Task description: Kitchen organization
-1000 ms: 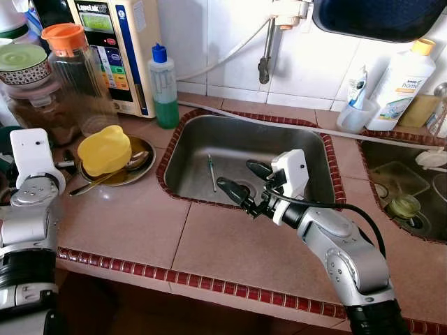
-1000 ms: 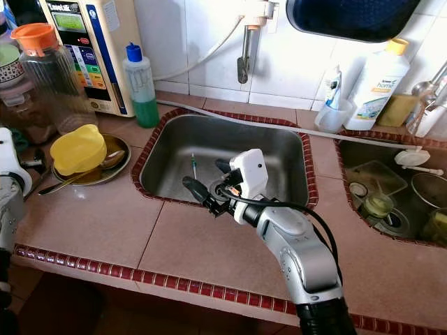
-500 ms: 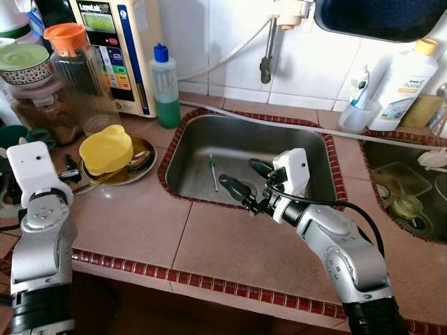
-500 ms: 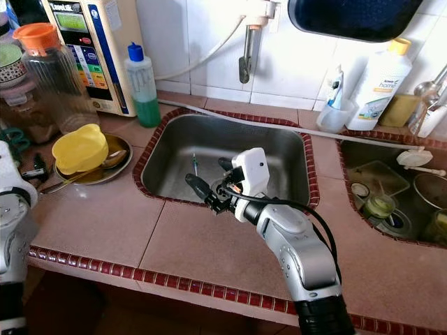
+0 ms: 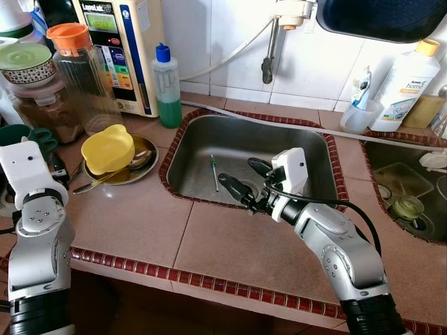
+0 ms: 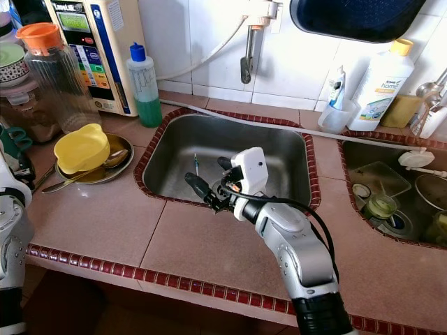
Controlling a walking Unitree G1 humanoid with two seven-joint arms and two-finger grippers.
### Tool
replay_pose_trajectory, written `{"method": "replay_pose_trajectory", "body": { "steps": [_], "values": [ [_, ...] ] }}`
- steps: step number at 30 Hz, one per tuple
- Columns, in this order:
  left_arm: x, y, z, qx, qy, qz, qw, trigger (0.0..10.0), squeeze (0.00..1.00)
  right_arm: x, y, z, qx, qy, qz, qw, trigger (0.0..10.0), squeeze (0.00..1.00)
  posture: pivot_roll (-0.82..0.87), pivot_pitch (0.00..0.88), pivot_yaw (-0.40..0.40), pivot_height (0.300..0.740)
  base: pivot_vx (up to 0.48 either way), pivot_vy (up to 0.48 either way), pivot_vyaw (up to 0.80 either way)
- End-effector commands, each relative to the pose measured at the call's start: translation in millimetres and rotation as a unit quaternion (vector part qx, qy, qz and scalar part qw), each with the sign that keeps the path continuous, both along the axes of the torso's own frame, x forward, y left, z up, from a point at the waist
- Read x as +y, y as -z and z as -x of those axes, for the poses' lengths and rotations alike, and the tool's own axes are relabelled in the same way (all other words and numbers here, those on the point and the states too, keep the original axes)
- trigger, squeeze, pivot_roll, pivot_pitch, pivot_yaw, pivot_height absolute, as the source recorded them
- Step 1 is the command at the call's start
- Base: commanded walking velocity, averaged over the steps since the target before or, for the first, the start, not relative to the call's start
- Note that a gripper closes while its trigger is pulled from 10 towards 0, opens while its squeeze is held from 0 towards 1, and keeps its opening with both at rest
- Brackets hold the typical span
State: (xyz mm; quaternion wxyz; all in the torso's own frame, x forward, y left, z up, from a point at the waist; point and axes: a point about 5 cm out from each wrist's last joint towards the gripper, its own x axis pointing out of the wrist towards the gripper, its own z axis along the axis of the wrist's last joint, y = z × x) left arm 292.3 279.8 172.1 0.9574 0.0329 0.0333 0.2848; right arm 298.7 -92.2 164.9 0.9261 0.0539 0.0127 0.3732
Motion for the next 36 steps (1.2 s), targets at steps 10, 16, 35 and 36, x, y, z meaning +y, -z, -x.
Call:
{"method": "replay_pose_trajectory", "body": {
  "steps": [10, 16, 35, 36],
  "values": [
    [21.8, 18, -3.2, 0.072, -0.030, 0.015, 0.997, 10.0, 0.00, 1.2, -3, 0.1, -0.009, -0.008, 0.003, 1.000, 10.0, 0.00, 0.10, 0.014, 0.009, 0.740, 0.000, 0.000, 0.00],
    [26.2, 30, -10.1, 0.107, -0.001, 0.029, 0.994, 10.0, 0.00, 1.0, -3, 1.7, -0.008, -0.009, 0.005, 1.000, 10.0, 0.00, 0.10, 0.022, 0.008, 0.740, 0.000, 0.000, 0.00],
    [24.7, 27, -29.4, 0.108, 0.054, 0.034, 0.992, 10.0, 0.00, 1.0, -2, 3.6, -0.008, -0.009, 0.007, 1.000, 10.0, 0.00, 0.09, 0.030, 0.009, 0.740, 0.000, 0.000, 0.00],
    [24.3, 27, -29.7, 0.109, 0.056, 0.033, 0.992, 10.0, 0.00, 1.0, -3, 3.5, -0.008, -0.009, 0.007, 1.000, 10.0, 0.00, 0.09, 0.030, 0.009, 0.740, 0.000, 0.000, 0.00]
  ]
}}
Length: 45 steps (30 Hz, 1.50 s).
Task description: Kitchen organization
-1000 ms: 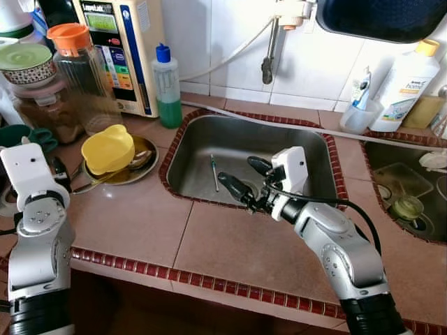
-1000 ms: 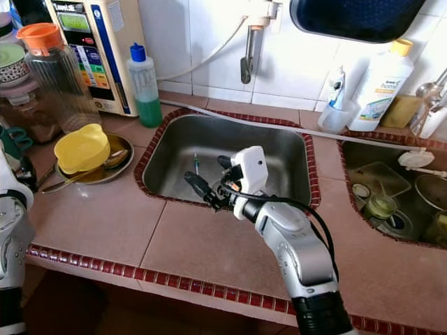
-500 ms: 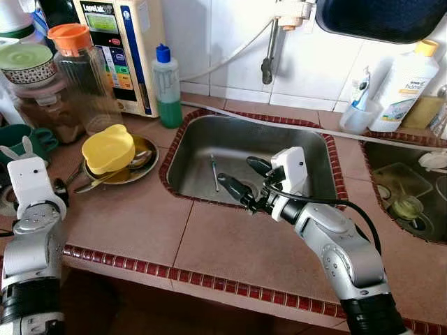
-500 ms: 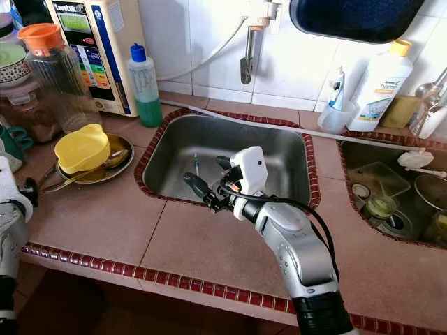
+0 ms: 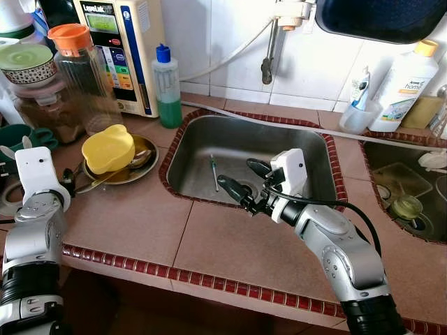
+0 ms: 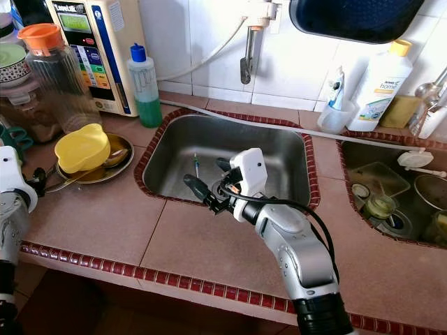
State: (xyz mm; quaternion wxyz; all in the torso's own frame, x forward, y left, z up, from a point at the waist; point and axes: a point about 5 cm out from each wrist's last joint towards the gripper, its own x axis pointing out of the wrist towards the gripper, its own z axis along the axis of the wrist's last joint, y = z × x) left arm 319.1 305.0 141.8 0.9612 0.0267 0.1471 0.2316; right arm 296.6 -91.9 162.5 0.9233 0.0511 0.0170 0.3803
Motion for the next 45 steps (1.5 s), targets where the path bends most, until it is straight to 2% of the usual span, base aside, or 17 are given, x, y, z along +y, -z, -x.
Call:
{"method": "replay_pose_trajectory", "body": {
  "steps": [1, 12, 25, 35, 36, 37, 38, 39, 40, 45],
  "values": [
    [-1.4, -3, -3.3, 0.001, 0.013, -0.005, 1.000, 10.0, 0.00, 0.7, -5, 1.3, -0.011, -0.001, 0.003, 1.000, 10.0, 0.00, 0.08, 0.031, 0.009, 0.740, 0.000, 0.000, 0.00],
    [-7.1, 5, -5.2, 0.026, 0.050, 0.013, 0.998, 10.0, 0.00, 0.4, -5, 1.1, -0.011, 0.000, 0.004, 1.000, 10.0, 0.00, 0.09, 0.032, 0.012, 0.740, 0.000, 0.000, 0.00],
    [1.1, 14, -4.3, 0.052, 0.053, 0.033, 0.997, 10.0, 0.00, -0.2, -6, 1.4, -0.012, 0.000, 0.004, 1.000, 10.0, 0.00, 0.08, 0.032, 0.015, 0.740, 0.000, 0.000, 0.00],
    [-3.6, 21, -3.4, 0.069, 0.075, 0.058, 0.993, 10.0, 0.00, -0.7, -6, 1.8, -0.012, 0.002, 0.002, 1.000, 10.0, 0.00, 0.08, 0.035, 0.016, 0.740, 0.000, 0.000, 0.00],
    [-3.8, 22, -3.0, 0.070, 0.075, 0.058, 0.993, 6.5, 0.00, -0.7, -6, 1.8, -0.012, 0.002, 0.002, 1.000, 10.0, 0.00, 0.08, 0.035, 0.016, 0.740, 0.000, 0.000, 0.00],
    [-4.0, 22, -2.5, 0.070, 0.076, 0.058, 0.993, 3.8, 0.00, -0.6, -6, 1.8, -0.012, 0.002, 0.002, 1.000, 10.0, 0.00, 0.08, 0.034, 0.016, 0.740, 0.000, 0.000, 0.00],
    [-4.1, 23, -1.8, 0.070, 0.076, 0.059, 0.993, 1.6, 0.00, -0.5, -6, 1.7, -0.012, 0.002, 0.002, 1.000, 10.0, 0.00, 0.08, 0.034, 0.016, 0.740, 0.000, 0.000, 0.00],
    [-4.1, 23, -1.8, 0.070, 0.076, 0.059, 0.993, 1.6, 0.00, -0.5, -6, 1.7, -0.012, 0.002, 0.002, 1.000, 10.0, 0.00, 0.08, 0.034, 0.016, 0.740, 0.000, 0.000, 0.00],
    [-4.0, 23, -1.3, 0.070, 0.077, 0.061, 0.993, 0.0, 0.00, -0.6, -6, 1.6, -0.012, 0.002, 0.002, 1.000, 10.0, 0.00, 0.08, 0.034, 0.016, 0.740, 0.000, 0.000, 0.00],
    [-3.6, 23, -0.2, 0.069, 0.080, 0.064, 0.992, 0.0, 0.00, 0.1, -6, 1.5, -0.011, 0.001, 0.000, 1.000, 10.0, 0.00, 0.09, 0.033, 0.016, 0.740, 0.000, 0.000, 0.00]
  ]
}}
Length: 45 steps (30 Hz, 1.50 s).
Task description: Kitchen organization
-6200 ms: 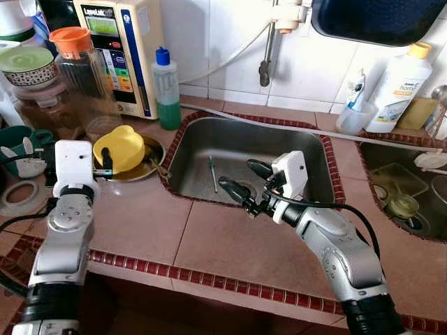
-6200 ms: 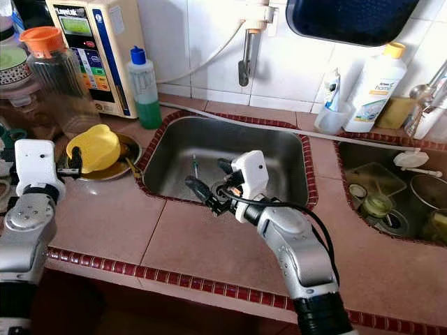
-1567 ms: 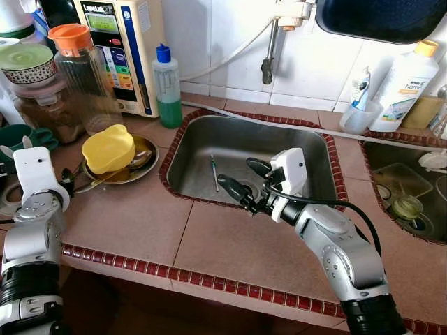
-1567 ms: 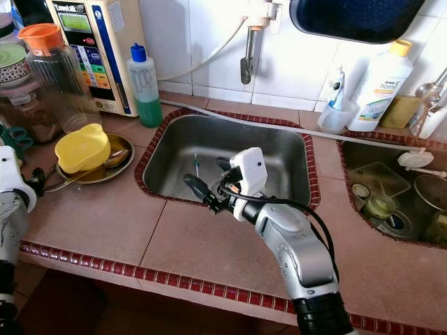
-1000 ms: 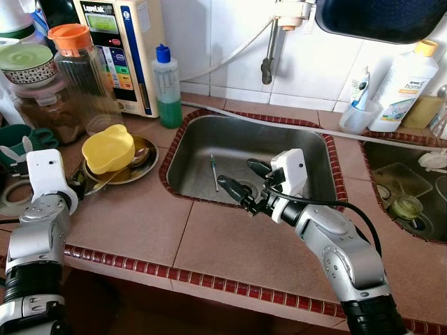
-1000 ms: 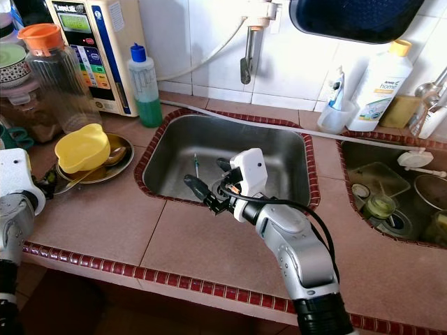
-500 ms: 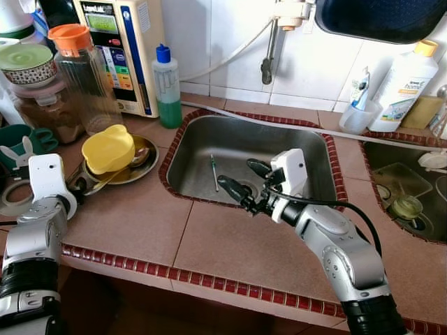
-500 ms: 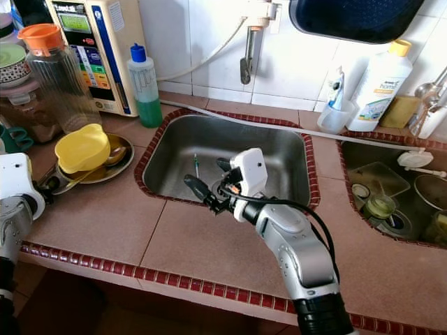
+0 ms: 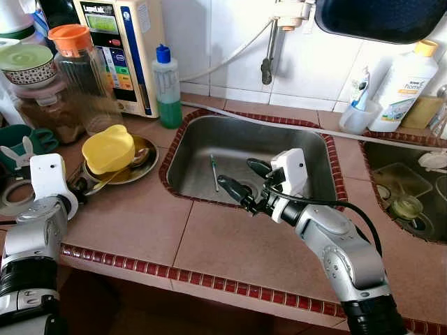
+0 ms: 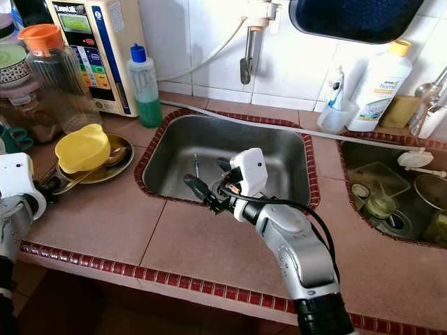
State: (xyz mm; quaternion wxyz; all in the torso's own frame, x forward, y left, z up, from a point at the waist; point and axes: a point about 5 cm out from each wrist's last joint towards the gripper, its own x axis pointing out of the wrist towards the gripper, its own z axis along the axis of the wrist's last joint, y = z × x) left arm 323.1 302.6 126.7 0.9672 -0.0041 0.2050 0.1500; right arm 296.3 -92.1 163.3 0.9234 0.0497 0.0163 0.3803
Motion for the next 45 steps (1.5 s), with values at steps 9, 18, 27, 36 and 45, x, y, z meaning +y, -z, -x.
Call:
{"method": "replay_pose_trajectory", "body": {
  "steps": [9, 18, 27, 36, 45],
  "values": [
    [-1.5, 7, 4.7, 0.020, 0.007, 0.007, 1.000, 0.0, 0.00, 1.0, -5, 0.5, -0.011, 0.000, -0.001, 1.000, 10.0, 0.00, 0.09, 0.029, 0.016, 0.740, 0.000, 0.000, 0.00],
    [-4.0, 9, 6.9, 0.023, 0.006, 0.007, 1.000, 0.0, 0.00, 1.6, -5, -0.4, -0.011, -0.001, -0.002, 1.000, 10.0, 0.00, 0.10, 0.024, 0.016, 0.740, 0.000, 0.000, 0.00],
    [-5.4, 10, 8.2, 0.023, -0.001, 0.004, 1.000, 0.0, 0.00, 2.3, -5, -0.9, -0.011, 0.000, -0.003, 1.000, 10.0, 0.00, 0.10, 0.025, 0.016, 0.740, 0.000, 0.000, 0.00],
    [-6.4, 13, 11.4, 0.022, -0.019, -0.002, 1.000, 0.0, 0.00, 2.4, -5, -1.0, -0.011, 0.000, -0.003, 1.000, 10.0, 0.00, 0.10, 0.027, 0.014, 0.740, 0.000, 0.000, 0.00],
    [6.6, 2, 16.7, -0.023, -0.099, -0.053, 0.993, 0.0, 0.00, 2.1, -5, -1.5, -0.010, 0.001, -0.003, 1.000, 10.0, 0.00, 0.10, 0.029, 0.010, 0.740, 0.000, 0.000, 0.00]
  ]
}}
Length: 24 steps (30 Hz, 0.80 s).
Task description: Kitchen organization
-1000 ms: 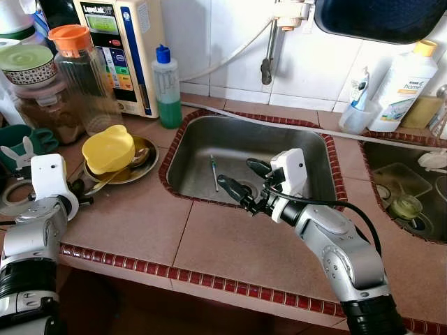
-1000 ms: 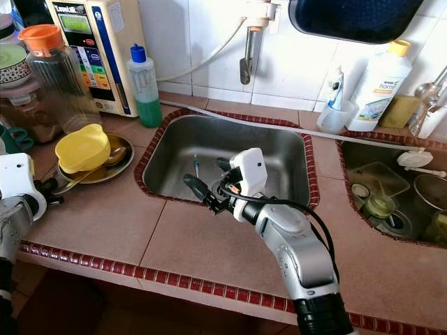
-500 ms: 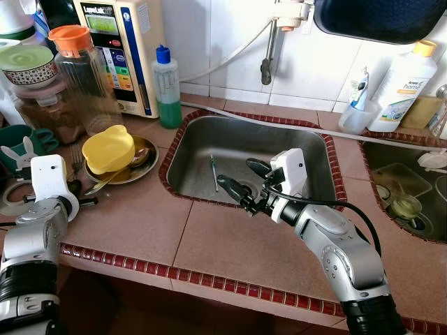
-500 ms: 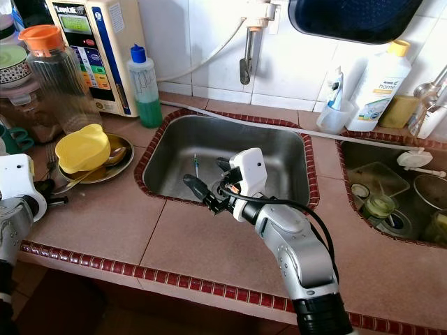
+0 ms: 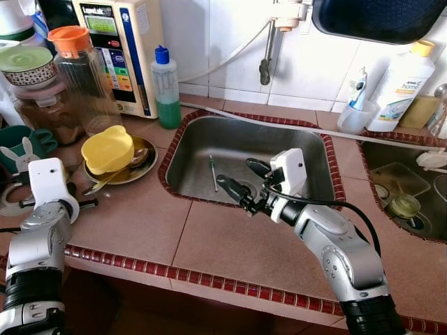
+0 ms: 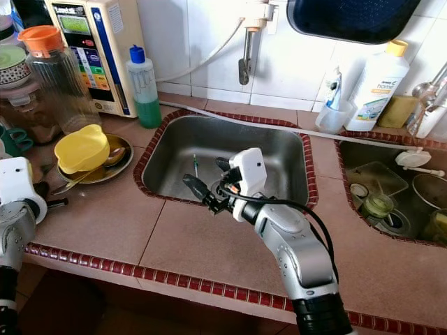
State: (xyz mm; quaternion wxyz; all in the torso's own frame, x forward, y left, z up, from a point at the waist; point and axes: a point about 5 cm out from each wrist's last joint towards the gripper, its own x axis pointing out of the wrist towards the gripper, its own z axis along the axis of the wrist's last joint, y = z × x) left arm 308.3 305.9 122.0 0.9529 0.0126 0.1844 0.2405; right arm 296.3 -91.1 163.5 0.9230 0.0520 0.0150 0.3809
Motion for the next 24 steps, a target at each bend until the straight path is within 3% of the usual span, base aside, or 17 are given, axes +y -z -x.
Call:
{"method": "replay_pose_trajectory", "body": {
  "steps": [1, 7, 13, 18, 19, 20, 21, 22, 23, 24],
  "values": [
    [3.3, -3, 1.9, -0.008, -0.013, -0.016, 1.000, 0.0, 0.00, 1.0, -5, -1.6, -0.010, 0.001, 0.000, 1.000, 10.0, 0.00, 0.10, 0.029, 0.010, 0.740, 0.000, 0.000, 0.00],
    [1.2, -10, 3.3, -0.029, -0.024, -0.058, 0.998, 0.0, 0.00, 0.9, -5, -2.1, -0.010, 0.002, -0.001, 1.000, 10.0, 0.00, 0.10, 0.027, 0.010, 0.740, 0.000, 0.000, 0.00],
    [-11.1, -9, 0.7, -0.039, -0.015, -0.045, 0.998, 0.0, 0.00, 1.5, -6, -2.3, -0.011, 0.003, -0.001, 1.000, 10.0, 0.00, 0.10, 0.027, 0.011, 0.740, 0.000, 0.000, 0.00],
    [-13.1, -11, 0.4, -0.037, -0.009, -0.061, 0.997, 0.0, 0.00, 1.7, -6, -2.5, -0.012, 0.004, -0.002, 1.000, 10.0, 0.00, 0.10, 0.027, 0.011, 0.740, 0.000, 0.000, 0.00],
    [-12.1, -8, 1.0, -0.031, -0.008, -0.059, 0.998, 2.2, 0.00, 2.1, -6, -2.4, -0.012, 0.004, -0.002, 1.000, 10.0, 0.00, 0.10, 0.027, 0.011, 0.740, 0.000, 0.000, 0.00],
    [-11.8, -8, 1.1, -0.030, -0.008, -0.058, 0.998, 2.2, 0.00, 2.2, -6, -2.4, -0.012, 0.004, -0.001, 1.000, 10.0, 0.00, 0.10, 0.027, 0.011, 0.740, 0.000, 0.000, 0.00],
    [-11.0, -8, 1.1, -0.033, -0.010, -0.053, 0.998, 10.0, 0.00, 2.2, -6, -2.5, -0.012, 0.004, -0.001, 1.000, 10.0, 0.00, 0.10, 0.027, 0.011, 0.740, 0.000, 0.000, 0.00],
    [-10.7, -8, 1.2, -0.037, -0.011, -0.049, 0.998, 10.0, 0.00, 2.1, -6, -2.5, -0.012, 0.004, -0.001, 1.000, 10.0, 0.00, 0.10, 0.027, 0.011, 0.740, 0.000, 0.000, 0.00],
    [-10.4, -9, 0.6, -0.046, -0.011, -0.042, 0.998, 10.0, 1.00, 2.1, -6, -2.5, -0.012, 0.004, -0.001, 1.000, 10.0, 0.00, 0.10, 0.027, 0.012, 0.740, 0.000, 0.000, 0.00],
    [-10.5, -12, -0.4, -0.055, -0.009, -0.037, 0.998, 10.0, 1.00, 2.2, -6, -2.6, -0.012, 0.004, -0.002, 1.000, 10.0, 0.00, 0.10, 0.027, 0.012, 0.740, 0.000, 0.000, 0.00]
  ]
}}
